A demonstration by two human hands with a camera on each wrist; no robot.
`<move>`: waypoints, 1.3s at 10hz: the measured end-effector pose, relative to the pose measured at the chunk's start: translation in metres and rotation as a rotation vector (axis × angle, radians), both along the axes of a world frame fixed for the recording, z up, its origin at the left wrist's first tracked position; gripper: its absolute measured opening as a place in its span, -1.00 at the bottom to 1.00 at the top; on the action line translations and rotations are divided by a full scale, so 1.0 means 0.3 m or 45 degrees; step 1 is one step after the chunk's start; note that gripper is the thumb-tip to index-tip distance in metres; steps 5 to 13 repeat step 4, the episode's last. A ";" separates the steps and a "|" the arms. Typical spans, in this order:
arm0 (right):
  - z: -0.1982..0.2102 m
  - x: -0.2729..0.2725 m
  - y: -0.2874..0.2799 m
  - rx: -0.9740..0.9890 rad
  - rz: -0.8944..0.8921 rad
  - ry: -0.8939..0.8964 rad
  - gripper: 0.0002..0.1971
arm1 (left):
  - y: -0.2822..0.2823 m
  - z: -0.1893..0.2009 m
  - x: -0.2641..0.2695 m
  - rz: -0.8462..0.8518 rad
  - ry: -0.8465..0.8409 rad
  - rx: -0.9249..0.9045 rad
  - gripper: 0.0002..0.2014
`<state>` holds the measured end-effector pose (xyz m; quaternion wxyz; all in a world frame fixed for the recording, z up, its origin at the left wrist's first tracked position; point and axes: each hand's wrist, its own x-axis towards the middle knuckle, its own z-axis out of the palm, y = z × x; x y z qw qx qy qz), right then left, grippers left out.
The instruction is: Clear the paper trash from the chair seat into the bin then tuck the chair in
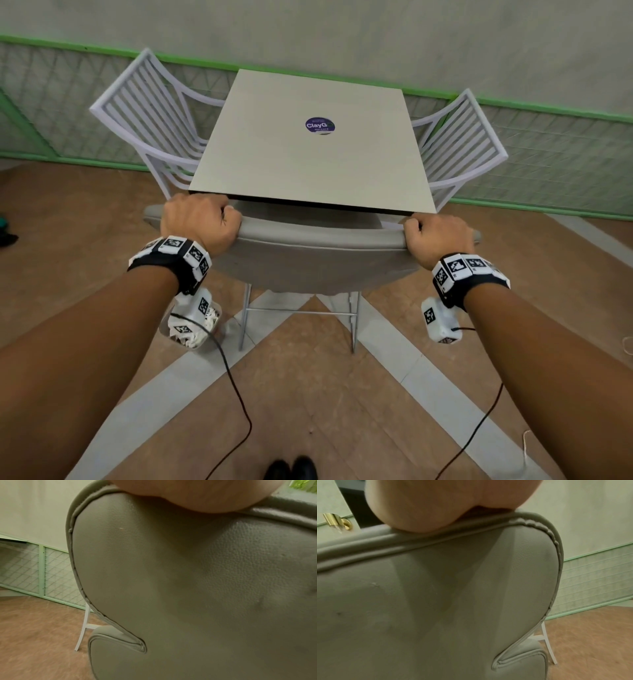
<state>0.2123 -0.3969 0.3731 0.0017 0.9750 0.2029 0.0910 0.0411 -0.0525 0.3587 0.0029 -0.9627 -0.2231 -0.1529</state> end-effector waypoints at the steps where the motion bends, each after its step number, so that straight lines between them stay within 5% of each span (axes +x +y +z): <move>1: 0.003 -0.023 -0.011 0.063 0.080 0.067 -0.57 | -0.016 0.011 -0.022 -0.024 0.003 0.003 -0.61; 3: -0.067 -0.264 -0.092 0.462 0.256 0.038 -0.63 | -0.105 -0.050 -0.202 -0.089 -0.118 -0.158 -0.50; 4: -0.259 -0.475 -0.220 0.418 0.254 0.440 -0.66 | -0.160 -0.188 -0.421 -0.063 -0.045 -0.374 -0.36; 13: -0.259 -0.475 -0.220 0.418 0.254 0.440 -0.66 | -0.160 -0.188 -0.421 -0.063 -0.045 -0.374 -0.36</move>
